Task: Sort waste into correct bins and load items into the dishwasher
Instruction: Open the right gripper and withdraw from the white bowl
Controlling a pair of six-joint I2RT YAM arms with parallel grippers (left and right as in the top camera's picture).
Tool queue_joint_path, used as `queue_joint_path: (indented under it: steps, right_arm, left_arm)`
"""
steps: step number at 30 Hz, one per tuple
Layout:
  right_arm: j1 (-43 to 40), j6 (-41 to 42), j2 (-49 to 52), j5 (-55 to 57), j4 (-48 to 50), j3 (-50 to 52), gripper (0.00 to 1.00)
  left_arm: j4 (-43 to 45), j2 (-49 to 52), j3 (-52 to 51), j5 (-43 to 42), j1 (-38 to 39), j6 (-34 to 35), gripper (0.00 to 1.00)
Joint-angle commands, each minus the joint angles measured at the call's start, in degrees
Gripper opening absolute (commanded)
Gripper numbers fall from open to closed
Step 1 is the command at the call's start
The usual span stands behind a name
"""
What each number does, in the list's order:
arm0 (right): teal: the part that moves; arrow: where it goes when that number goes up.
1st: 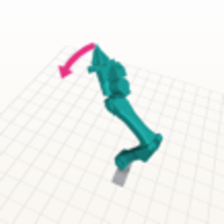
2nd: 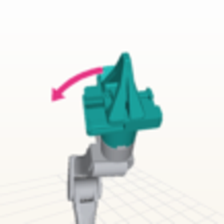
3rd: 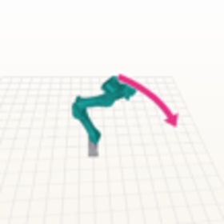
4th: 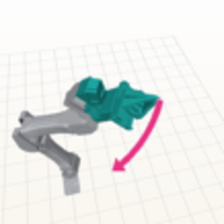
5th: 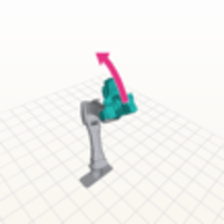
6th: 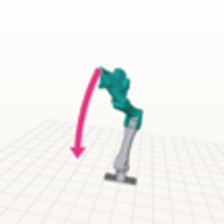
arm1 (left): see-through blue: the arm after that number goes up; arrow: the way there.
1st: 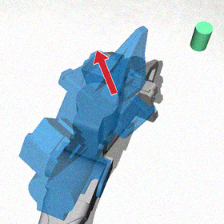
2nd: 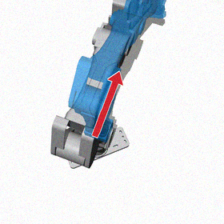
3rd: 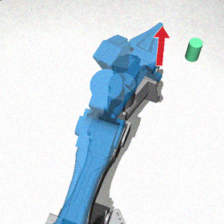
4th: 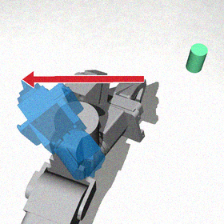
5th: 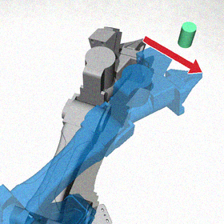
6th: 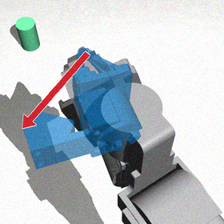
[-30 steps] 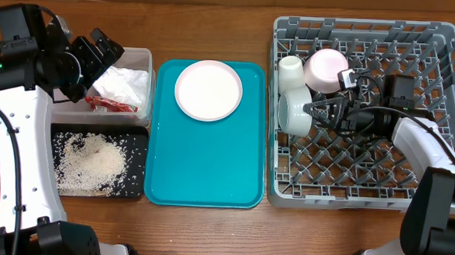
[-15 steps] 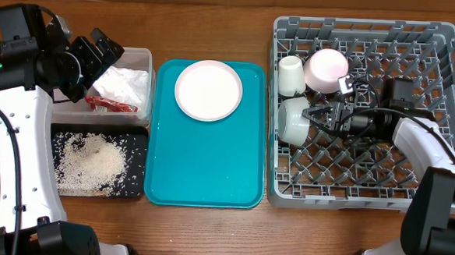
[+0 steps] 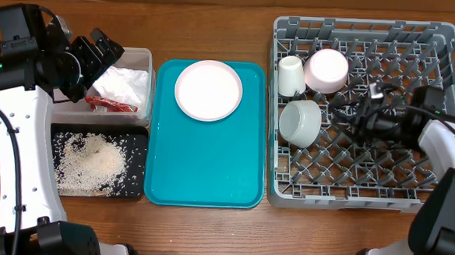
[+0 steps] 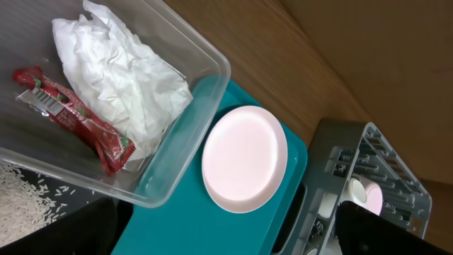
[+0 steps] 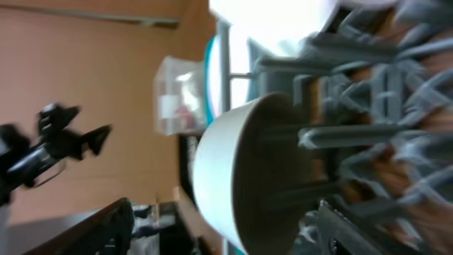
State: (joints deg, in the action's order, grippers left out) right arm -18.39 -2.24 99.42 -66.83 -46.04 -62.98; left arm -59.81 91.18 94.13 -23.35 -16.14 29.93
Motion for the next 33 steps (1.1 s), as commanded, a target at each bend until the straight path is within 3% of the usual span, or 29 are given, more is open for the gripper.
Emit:
queue_joint_path:
  steps: [1,7,12,19,24,33]
  right_arm:
    - [-0.2,3.7,-5.5,13.6,-2.9,-7.7,0.86]
    - [3.5,5.6,-10.1,26.1,-10.1,-18.3,0.88]
    - [15.1,5.5,-13.3,29.7,-12.6,-21.3,0.86]
    - [29.1,5.6,-12.2,39.2,-15.9,-18.8,0.57]
    - [33.9,10.5,-10.7,50.6,-15.9,-14.6,0.58]
    - [34.0,13.1,-8.9,56.5,-14.3,-12.6,0.66]
  left_arm:
    - [0.0,-0.9,1.0,0.2,0.0,0.5,1.00]
    - [0.0,-0.9,1.0,0.2,0.0,0.5,1.00]
    - [0.0,-0.9,1.0,0.2,0.0,0.5,1.00]
    - [0.0,-0.9,1.0,0.2,0.0,0.5,1.00]
    - [0.0,-0.9,1.0,0.2,0.0,0.5,1.00]
    - [0.0,-0.9,1.0,0.2,0.0,0.5,1.00]
